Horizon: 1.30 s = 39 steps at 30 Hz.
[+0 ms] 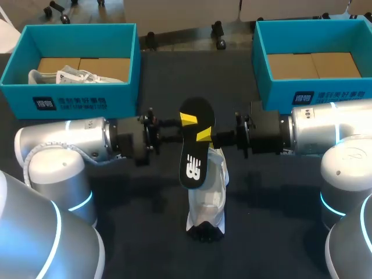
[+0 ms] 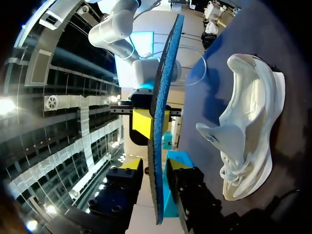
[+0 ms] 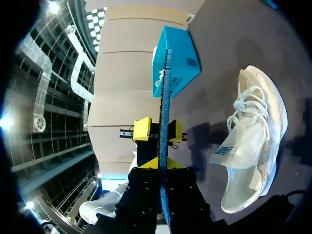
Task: Take the shoe out of the shoebox, open the shoe tongue, remove and reinsert the insole, then place the shoe into the shoebox
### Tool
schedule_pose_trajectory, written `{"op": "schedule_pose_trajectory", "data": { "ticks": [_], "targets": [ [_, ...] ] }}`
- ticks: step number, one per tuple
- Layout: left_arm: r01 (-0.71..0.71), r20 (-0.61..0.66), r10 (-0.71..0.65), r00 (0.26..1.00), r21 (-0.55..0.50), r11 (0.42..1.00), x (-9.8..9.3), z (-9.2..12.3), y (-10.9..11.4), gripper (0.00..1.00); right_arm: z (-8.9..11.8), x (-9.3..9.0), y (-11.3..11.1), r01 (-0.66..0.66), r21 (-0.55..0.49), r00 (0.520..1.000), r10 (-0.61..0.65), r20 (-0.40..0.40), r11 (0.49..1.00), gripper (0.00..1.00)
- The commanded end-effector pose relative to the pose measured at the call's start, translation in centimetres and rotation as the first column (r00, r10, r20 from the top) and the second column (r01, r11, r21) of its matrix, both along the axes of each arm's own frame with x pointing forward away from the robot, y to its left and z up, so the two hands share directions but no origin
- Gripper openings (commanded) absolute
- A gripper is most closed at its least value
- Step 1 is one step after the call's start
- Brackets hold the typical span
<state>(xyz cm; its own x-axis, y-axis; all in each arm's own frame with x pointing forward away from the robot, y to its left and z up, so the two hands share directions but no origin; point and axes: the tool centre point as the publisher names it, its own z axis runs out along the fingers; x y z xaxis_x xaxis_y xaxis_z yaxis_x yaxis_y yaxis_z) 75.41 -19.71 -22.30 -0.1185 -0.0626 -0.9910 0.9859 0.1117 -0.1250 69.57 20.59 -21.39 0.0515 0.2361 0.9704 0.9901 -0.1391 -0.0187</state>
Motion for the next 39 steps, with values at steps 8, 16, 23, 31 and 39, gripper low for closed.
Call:
{"op": "schedule_pose_trajectory", "data": {
  "ticks": [8,16,23,31,39],
  "targets": [
    [-0.010,0.009,0.010,1.000,0.001,1.000,-0.1,-0.3,-1.0,0.18,-0.1,0.0,0.2,0.002,0.000,1.000,-0.002,0.001,1.000,0.00],
    [-0.020,0.027,0.020,0.999,0.004,1.000,-0.1,-0.4,-1.2,0.07,-0.1,0.0,0.2,0.002,0.000,1.000,-0.002,0.001,1.000,0.00],
    [-0.020,0.032,0.020,0.999,0.002,1.000,0.0,-0.4,-1.2,0.00,-0.1,0.0,0.2,0.002,0.000,1.000,-0.002,0.001,1.000,0.00],
    [0.011,0.018,-0.011,1.000,0.009,1.000,-0.3,0.2,-0.1,0.00,0.1,-0.5,-0.5,-0.021,-0.019,0.996,0.022,0.084,1.000,1.00],
    [0.036,0.001,-0.036,0.999,0.056,0.998,-0.9,0.8,2.3,0.00,0.1,-2.7,-3.5,-0.073,-0.088,0.979,0.089,0.185,0.993,1.00]
  ]
}}
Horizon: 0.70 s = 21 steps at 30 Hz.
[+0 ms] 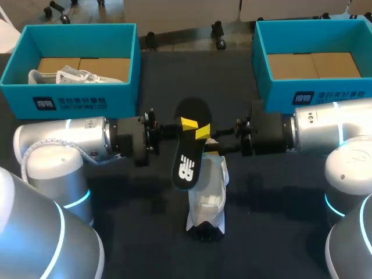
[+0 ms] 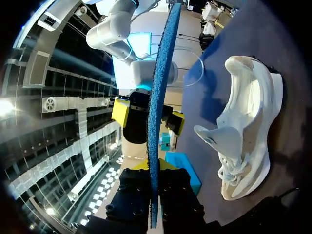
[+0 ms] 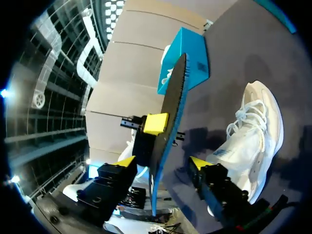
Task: Take the shoe out of the shoebox, open the shoe tongue, remove and reinsert the insole, then place the shoe into the shoebox
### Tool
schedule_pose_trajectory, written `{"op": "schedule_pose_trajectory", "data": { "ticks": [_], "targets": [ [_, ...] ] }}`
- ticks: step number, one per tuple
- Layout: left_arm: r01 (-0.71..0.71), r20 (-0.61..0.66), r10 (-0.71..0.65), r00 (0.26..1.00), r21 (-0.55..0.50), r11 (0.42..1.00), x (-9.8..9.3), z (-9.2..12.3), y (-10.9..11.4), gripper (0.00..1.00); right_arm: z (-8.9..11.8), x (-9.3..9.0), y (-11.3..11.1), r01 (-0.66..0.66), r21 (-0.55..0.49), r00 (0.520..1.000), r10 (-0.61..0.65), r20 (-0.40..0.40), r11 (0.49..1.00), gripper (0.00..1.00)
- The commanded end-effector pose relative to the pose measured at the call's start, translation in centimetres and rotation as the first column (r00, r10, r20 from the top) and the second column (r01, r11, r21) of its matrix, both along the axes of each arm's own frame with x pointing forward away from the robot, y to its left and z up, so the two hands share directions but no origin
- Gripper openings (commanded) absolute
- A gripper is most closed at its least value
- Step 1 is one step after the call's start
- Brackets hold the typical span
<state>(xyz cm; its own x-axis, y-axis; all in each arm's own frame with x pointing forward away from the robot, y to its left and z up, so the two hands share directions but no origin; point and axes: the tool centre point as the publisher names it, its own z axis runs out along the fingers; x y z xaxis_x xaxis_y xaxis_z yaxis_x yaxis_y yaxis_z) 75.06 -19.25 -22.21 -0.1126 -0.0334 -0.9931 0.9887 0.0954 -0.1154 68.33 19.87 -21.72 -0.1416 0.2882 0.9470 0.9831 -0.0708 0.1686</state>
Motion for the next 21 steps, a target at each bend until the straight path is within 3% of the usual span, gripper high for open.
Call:
{"op": "schedule_pose_trajectory", "data": {
  "ticks": [1,8,20,21],
  "targets": [
    [0.026,-0.016,-0.025,1.000,0.034,0.999,-0.7,0.8,2.2,0.00,0.3,-1.7,-3.3,-0.024,-0.040,1.000,0.025,0.011,0.999,1.00],
    [0.077,-0.029,-0.075,0.997,0.100,0.992,-2.9,1.4,4.3,0.00,-0.3,-2.8,-5.6,-0.061,-0.147,0.996,0.069,0.049,0.987,1.00],
    [0.136,-0.027,-0.133,0.991,0.208,0.969,-7.4,0.6,6.7,0.00,-0.3,-2.8,-5.6,-0.061,-0.147,0.996,0.069,0.049,0.987,1.00],
    [0.144,-0.033,-0.140,0.990,0.217,0.966,-7.7,0.5,6.8,0.00,-0.4,-2.7,-5.6,-0.107,-0.193,0.990,0.123,0.071,0.975,1.00]
  ]
}}
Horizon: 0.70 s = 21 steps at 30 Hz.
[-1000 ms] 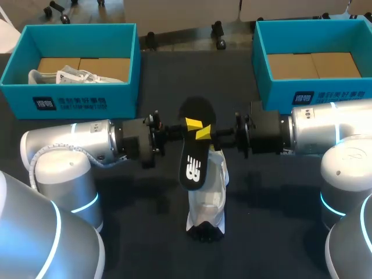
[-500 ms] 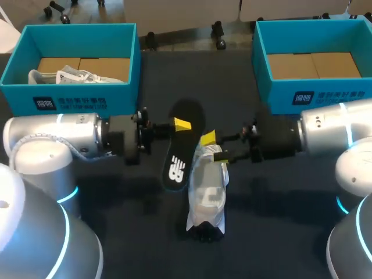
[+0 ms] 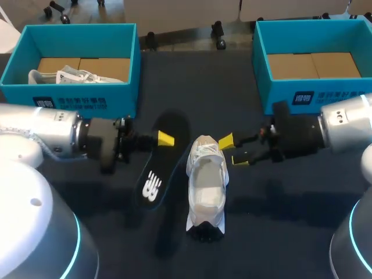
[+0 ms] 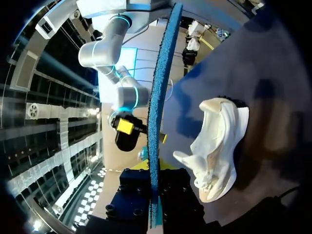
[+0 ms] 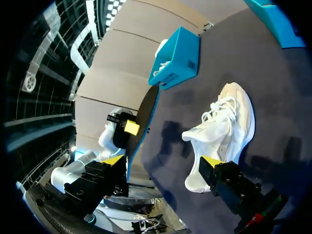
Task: Take the shoe out of the shoebox, open the shoe tongue, remove and reinsert the insole, then place the shoe into the shoebox
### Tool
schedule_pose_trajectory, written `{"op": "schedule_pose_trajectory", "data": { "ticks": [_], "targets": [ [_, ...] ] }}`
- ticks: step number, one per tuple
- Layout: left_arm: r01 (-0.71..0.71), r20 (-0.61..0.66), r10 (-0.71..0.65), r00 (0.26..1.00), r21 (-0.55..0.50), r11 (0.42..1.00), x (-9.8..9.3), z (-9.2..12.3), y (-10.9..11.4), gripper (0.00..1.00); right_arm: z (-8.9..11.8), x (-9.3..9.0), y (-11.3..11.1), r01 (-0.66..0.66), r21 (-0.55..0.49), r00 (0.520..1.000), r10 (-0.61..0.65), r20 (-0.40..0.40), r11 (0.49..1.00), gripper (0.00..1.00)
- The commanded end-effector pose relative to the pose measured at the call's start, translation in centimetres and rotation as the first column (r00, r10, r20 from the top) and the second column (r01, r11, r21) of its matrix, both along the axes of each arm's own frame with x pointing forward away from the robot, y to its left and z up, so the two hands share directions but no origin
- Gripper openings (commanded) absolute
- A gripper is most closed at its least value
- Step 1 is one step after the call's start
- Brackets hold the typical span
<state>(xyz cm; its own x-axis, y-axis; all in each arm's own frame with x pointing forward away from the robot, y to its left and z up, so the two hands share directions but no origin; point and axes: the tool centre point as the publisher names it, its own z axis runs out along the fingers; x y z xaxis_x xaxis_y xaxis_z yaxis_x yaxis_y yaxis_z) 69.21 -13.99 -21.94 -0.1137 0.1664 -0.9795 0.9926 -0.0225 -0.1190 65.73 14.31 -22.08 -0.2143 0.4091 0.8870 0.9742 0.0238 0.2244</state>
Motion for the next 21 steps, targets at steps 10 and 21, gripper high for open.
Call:
{"op": "schedule_pose_trajectory", "data": {
  "ticks": [10,21],
  "targets": [
    [0.110,-0.123,-0.096,0.988,0.117,0.987,-6.4,0.1,2.6,0.00,-1.3,-4.3,-3.9,-0.333,-0.472,0.745,0.535,0.399,0.816,1.00],
    [0.174,-0.173,-0.147,0.974,0.152,0.973,-7.1,0.0,2.5,0.00,-1.3,-4.3,-3.9,-0.333,-0.472,0.745,0.535,0.399,0.816,1.00]
  ]
}}
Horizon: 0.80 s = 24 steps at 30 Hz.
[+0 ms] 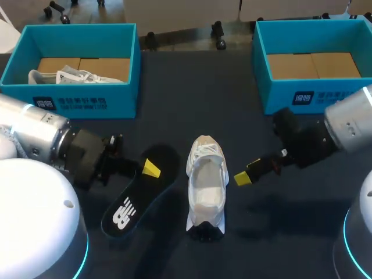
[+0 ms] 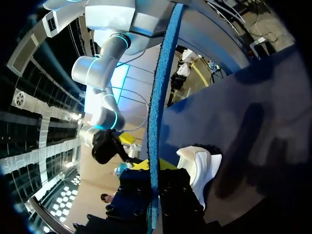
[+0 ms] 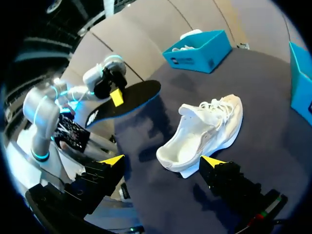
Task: Take the shoe out of the shoebox, open the shoe tongue, remove and reinsert the insole, then place the shoe into the shoebox
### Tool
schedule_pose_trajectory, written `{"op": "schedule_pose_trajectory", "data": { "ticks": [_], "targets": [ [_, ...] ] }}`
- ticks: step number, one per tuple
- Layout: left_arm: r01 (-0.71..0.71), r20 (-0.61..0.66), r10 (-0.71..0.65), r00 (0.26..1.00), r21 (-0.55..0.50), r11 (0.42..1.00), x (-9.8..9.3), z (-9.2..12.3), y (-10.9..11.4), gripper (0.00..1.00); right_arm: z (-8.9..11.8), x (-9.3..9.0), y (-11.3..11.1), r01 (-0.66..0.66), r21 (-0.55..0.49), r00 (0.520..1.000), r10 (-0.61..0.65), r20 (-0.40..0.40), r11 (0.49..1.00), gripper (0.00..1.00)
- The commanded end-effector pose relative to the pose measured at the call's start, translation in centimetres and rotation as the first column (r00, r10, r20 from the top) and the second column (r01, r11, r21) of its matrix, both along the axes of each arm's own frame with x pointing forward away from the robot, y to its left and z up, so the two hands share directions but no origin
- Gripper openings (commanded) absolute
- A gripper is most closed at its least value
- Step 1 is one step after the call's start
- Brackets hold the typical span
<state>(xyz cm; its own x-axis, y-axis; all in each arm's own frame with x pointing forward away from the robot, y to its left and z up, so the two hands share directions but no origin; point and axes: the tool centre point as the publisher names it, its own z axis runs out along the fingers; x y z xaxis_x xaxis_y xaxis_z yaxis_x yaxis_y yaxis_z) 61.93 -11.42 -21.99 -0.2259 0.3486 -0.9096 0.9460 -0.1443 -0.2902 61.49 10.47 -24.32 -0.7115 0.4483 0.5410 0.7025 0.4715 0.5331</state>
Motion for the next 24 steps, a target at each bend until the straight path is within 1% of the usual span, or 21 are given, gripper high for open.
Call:
{"op": "schedule_pose_trajectory", "data": {
  "ticks": [1,3,4,6,7,12,14,15,16,24],
  "targets": [
    [0.004,0.000,-0.004,1.000,0.003,1.000,0.2,0.0,-0.1,0.00,0.9,0.0,-0.1,-0.099,-0.098,0.989,0.109,0.102,0.990,1.00],
    [0.004,0.000,-0.004,1.000,0.003,1.000,0.2,0.0,-0.1,0.00,0.9,0.0,-0.1,-0.099,-0.098,0.989,0.109,0.102,0.990,1.00],
    [-0.004,-0.051,0.003,0.999,-0.010,1.000,-0.6,-0.1,-0.3,0.00,1.1,-0.2,-0.2,-0.177,-0.146,0.967,0.200,0.159,0.973,1.00],
    [-0.019,-0.099,0.016,0.995,-0.027,0.999,-1.6,-0.4,-0.5,0.00,0.9,-0.7,-1.0,-0.198,-0.216,0.952,0.240,0.188,0.956,1.00],
    [-0.029,-0.115,0.025,0.993,-0.031,0.999,-2.1,-0.4,-0.5,0.00,0.8,-1.0,-1.3,-0.232,-0.249,0.935,0.286,0.210,0.940,1.00],
    [-0.068,-0.206,0.064,0.977,-0.016,0.998,-4.2,-0.7,-0.6,0.00,-0.6,-2.0,-3.0,-0.274,-0.344,0.899,0.367,0.241,0.898,1.00],
    [-0.088,-0.263,0.085,0.961,0.001,0.996,-4.9,-0.8,-0.6,0.00,-1.3,-2.3,-3.3,-0.269,-0.396,0.879,0.392,0.272,0.878,1.00],
    [-0.088,-0.292,0.087,0.952,0.009,0.996,-5.2,-0.7,-0.6,0.00,-1.7,-2.3,-3.4,-0.264,-0.407,0.880,0.391,0.269,0.874,1.00],
    [-0.090,-0.301,0.093,0.949,0.022,0.996,-5.4,-0.6,-0.7,0.00,-2.5,-2.2,-3.5,-0.274,-0.416,0.886,0.396,0.242,0.867,1.00],
    [-0.090,-0.301,0.093,0.949,0.022,0.996,-5.4,-0.6,-0.7,0.00,-2.5,-2.2,-3.5,-0.274,-0.416,0.886,0.396,0.242,0.867,1.00]
  ]
}}
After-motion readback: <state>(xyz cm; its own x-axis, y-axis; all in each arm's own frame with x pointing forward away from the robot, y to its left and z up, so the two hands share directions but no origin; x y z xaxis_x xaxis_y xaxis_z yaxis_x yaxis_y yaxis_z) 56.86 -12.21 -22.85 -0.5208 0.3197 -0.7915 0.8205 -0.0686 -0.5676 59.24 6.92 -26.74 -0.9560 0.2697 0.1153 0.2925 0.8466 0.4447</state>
